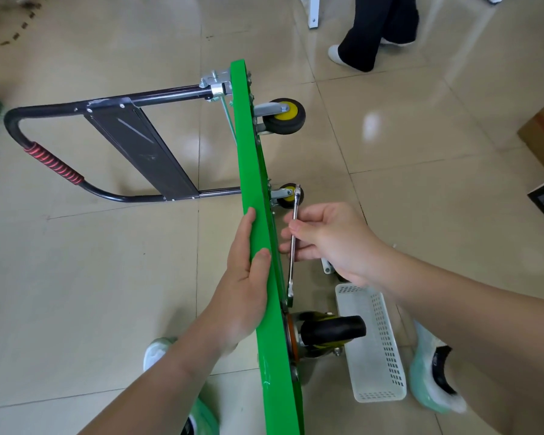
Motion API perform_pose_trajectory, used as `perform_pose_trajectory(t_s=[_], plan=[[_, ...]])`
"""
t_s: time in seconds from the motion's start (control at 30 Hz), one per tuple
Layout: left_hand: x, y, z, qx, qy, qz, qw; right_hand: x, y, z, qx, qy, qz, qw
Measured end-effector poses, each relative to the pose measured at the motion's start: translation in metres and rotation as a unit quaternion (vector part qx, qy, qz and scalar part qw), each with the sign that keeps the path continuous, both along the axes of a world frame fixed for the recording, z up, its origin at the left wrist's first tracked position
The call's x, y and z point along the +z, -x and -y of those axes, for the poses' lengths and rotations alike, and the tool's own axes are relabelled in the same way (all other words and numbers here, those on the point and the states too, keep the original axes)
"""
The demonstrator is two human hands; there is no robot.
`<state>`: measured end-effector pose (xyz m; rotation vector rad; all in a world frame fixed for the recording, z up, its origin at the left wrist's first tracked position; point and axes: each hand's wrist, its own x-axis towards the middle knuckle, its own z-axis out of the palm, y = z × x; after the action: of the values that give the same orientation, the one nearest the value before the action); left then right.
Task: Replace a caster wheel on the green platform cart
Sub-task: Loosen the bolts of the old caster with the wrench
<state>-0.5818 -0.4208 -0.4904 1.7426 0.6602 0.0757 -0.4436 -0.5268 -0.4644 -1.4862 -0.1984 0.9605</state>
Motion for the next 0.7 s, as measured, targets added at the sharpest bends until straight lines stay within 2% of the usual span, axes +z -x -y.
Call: perform_pose_trajectory(t_s=[0.4,0.53,0.63,0.7], plan=[[0.006,-0.001,0.002,0.007,-0.005,-0.003,1.000,0.003,0.015,0.000,0.028,-0.025,0.041,0.998],[0.007,0.000,0.003,0.006,-0.004,-0.006,1.000,0.006,0.042,0.027,0.049,-0.079,0.184,0.978],[0.004,0.000,0.003,0.011,0.004,0.006,1.000,-0.002,0.069,0.053,0.060,-0.128,0.366,0.920],[0.003,0.000,0.003,0.016,0.009,0.007,1.000,-0.010,0.078,0.064,0.059,-0.145,0.421,0.894]])
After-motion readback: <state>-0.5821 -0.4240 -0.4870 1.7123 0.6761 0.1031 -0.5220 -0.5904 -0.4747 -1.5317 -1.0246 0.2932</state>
